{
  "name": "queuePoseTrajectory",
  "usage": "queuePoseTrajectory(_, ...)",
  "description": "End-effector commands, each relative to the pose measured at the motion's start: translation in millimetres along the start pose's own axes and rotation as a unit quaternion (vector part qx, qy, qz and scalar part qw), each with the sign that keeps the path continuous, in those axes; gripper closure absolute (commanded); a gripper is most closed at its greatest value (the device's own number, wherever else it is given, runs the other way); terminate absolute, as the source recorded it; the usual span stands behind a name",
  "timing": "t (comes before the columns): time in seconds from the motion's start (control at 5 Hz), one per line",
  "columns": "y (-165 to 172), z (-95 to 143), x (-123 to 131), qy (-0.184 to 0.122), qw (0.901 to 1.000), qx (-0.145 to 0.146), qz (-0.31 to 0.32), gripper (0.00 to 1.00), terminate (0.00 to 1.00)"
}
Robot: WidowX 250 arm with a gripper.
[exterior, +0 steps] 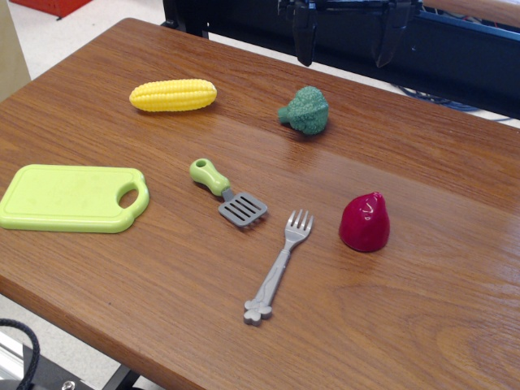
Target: Put spatula on cutting board
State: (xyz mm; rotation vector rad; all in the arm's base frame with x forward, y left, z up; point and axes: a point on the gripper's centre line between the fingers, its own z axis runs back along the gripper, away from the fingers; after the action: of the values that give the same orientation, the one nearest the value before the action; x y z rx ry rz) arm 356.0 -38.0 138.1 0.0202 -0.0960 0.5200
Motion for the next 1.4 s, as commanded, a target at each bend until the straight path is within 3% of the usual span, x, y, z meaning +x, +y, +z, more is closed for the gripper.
queuePoseTrajectory(0.0,0,0,0,0.000,1.0000,0.000,0.000,0.00,0.00)
queuePoseTrajectory(0.2,19,1,-7,-0.025,0.9990,-0.014,0.034,0.00,0.00)
queuePoseTrajectory(0.4,44,-5,-6,-0.019,0.9919,0.005,0.125,0.00,0.00)
queuePoseTrajectory(0.6,65,-26,-3,-0.029,0.9814,0.017,0.189,0.00,0.00)
queuePoseTrajectory(0.8,79,-47,-3,-0.025,0.9775,0.032,0.207,0.00,0.00)
queuePoseTrajectory(1.0,104,-70,-11,-0.023,0.9730,0.020,0.229,0.00,0.00)
queuePoseTrajectory(1.2,108,-92,-15,-0.030,0.9688,0.023,0.245,0.00,0.00)
